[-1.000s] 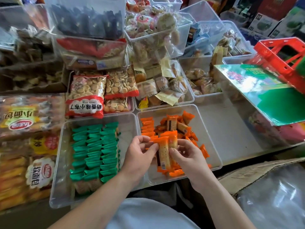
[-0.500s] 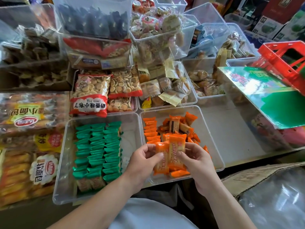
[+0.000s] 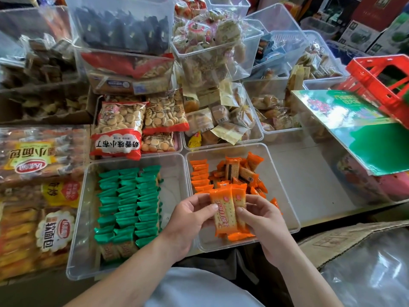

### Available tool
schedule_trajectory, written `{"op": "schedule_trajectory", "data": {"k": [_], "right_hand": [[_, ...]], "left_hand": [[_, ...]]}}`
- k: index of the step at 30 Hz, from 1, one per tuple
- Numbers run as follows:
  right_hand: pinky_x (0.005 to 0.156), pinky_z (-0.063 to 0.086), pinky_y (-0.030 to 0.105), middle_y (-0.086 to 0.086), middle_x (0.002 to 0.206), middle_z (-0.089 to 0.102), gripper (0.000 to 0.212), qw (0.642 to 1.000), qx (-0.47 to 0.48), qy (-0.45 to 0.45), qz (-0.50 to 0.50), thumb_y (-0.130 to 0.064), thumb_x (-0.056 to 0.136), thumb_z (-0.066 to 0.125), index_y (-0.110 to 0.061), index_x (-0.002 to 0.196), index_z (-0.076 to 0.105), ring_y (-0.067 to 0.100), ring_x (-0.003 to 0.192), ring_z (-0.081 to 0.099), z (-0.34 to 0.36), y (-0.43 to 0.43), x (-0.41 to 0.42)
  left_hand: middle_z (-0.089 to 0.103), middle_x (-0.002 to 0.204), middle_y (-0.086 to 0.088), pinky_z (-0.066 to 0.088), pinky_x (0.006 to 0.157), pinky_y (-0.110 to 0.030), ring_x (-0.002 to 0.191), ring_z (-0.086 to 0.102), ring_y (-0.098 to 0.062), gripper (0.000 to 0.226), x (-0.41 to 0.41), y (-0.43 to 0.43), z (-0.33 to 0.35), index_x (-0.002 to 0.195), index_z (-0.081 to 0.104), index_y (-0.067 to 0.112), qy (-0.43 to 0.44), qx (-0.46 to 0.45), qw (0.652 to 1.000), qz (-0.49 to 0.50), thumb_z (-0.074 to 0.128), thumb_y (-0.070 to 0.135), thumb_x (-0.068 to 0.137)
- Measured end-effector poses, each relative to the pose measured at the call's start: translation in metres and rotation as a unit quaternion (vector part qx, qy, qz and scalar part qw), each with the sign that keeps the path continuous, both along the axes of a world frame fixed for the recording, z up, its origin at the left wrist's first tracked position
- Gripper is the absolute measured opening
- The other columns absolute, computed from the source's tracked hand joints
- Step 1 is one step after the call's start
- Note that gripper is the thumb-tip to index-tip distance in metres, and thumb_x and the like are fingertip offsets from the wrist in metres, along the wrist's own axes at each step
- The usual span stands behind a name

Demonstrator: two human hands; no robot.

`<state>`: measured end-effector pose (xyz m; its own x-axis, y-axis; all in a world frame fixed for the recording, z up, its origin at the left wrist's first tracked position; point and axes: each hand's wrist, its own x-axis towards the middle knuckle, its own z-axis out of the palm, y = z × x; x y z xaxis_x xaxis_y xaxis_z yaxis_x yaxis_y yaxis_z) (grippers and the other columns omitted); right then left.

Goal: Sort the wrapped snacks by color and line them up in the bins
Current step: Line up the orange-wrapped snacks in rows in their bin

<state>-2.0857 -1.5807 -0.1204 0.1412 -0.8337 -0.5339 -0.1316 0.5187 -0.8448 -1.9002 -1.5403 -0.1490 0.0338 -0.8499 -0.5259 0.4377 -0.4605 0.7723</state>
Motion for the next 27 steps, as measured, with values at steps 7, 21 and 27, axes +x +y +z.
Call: {"op": "schedule_trajectory", "data": {"k": [7,21,27], "right_hand": [[0.076,0.063,0.033,-0.001,0.102,0.080,0.045,0.998,-0.010,0.015,0.066,-0.032,0.080,0.086,-0.032,0.121,0.066,0.017,0.096,0.078,0.007,0.000,0.000],[0.071,0.050,0.013,0.013,0.105,0.054,0.046,0.920,-0.048,0.239,0.307,-0.010,0.079,0.086,-0.020,0.117,0.063,0.011,0.085,0.057,-0.078,-0.035,0.048],[0.071,0.055,0.030,-0.008,0.097,0.063,0.046,0.873,-0.142,0.334,0.326,-0.017,0.075,0.080,-0.033,0.104,0.047,0.016,0.083,0.064,-0.107,-0.031,0.059]], "left_hand": [[0.079,0.103,-0.009,0.063,0.087,-0.040,0.101,0.075,-0.025,0.021,-0.011,-0.003,-0.011,0.112,0.075,0.012,-0.114,-0.027,0.993,-0.021,0.076,0.004,0.092],[0.071,0.095,-0.004,0.059,0.081,-0.035,0.096,0.072,-0.029,0.018,0.039,0.013,-0.051,0.106,0.070,0.024,-0.261,0.040,0.962,0.068,0.069,0.009,0.097],[0.072,0.098,-0.004,0.061,0.086,-0.039,0.094,0.072,-0.026,0.018,0.045,0.012,-0.054,0.108,0.071,0.026,-0.283,0.040,0.957,0.043,0.069,0.012,0.096]]}}
